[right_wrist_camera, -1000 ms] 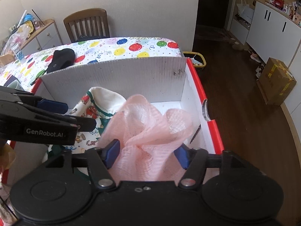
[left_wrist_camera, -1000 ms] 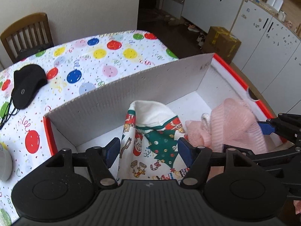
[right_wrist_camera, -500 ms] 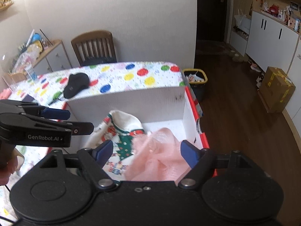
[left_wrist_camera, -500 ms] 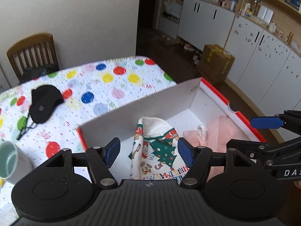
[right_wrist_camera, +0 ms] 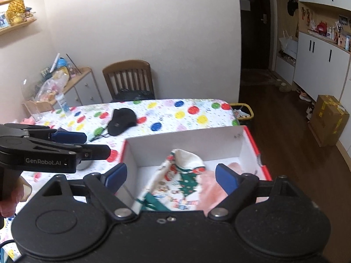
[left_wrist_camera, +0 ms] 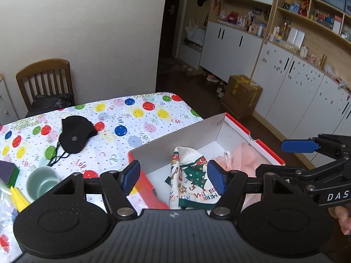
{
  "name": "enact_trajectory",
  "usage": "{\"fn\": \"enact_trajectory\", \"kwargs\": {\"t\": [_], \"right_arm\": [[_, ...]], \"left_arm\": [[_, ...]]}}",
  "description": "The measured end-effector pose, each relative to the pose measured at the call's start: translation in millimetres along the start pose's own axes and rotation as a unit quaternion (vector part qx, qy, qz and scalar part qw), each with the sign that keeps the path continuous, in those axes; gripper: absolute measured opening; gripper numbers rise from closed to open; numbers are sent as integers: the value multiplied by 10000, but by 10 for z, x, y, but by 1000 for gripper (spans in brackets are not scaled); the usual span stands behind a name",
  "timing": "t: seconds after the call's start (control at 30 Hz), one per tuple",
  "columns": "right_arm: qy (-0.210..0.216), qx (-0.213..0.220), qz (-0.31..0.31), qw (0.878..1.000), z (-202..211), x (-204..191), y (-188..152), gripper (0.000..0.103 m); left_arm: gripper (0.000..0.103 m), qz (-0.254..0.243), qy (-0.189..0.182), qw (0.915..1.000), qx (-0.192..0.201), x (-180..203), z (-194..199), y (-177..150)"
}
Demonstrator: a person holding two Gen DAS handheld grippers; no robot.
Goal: Organize soft objects
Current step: 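Open both grippers to release the bag and puff inside the box, then grasp the white fluffy towel with the left gripper while the right gripper grasps the panda snack bag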
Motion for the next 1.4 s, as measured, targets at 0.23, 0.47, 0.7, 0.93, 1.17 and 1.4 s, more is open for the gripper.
{"fn": "enact_trajectory", "kwargs": {"t": [0.23,0.47,0.7,0.93,1.17,1.4], "right_arm": [[206,173,273,9993,172,-510,-219,93],[351,114,373,9986,205,-947,-506,95],[365,-26,393,9986,159,-1257,-827,97],[308,-207,165,9992,36,-1422,-1104,97],[191,-402,-184,9988,-160,-1469,-1334,97],[71,-569,-396,9976,-374,-1493,-1531,97]], "left_arm": [[76,-31,78,9997,245,-250,487,-214],[83,44,166,9990,407,-555,896,-544],[97,322,169,9972,647,-867,1223,-894],[103,485,51,9960,747,-1083,1388,-1244],[103,356,25,9965,750,-1113,1426,-1638],[103,101,-113,9983,555,-997,1389,-1997]]}}
Point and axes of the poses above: each gripper's, at about its wrist camera, not at the fingertips, and z roughly against the way its jaws point, x to its right, y to its top, the point moved 7 cm from there along -z, roughly the way its jaws point, and after that the axes turned 15 degrees about -z, right-handed, at the moved point
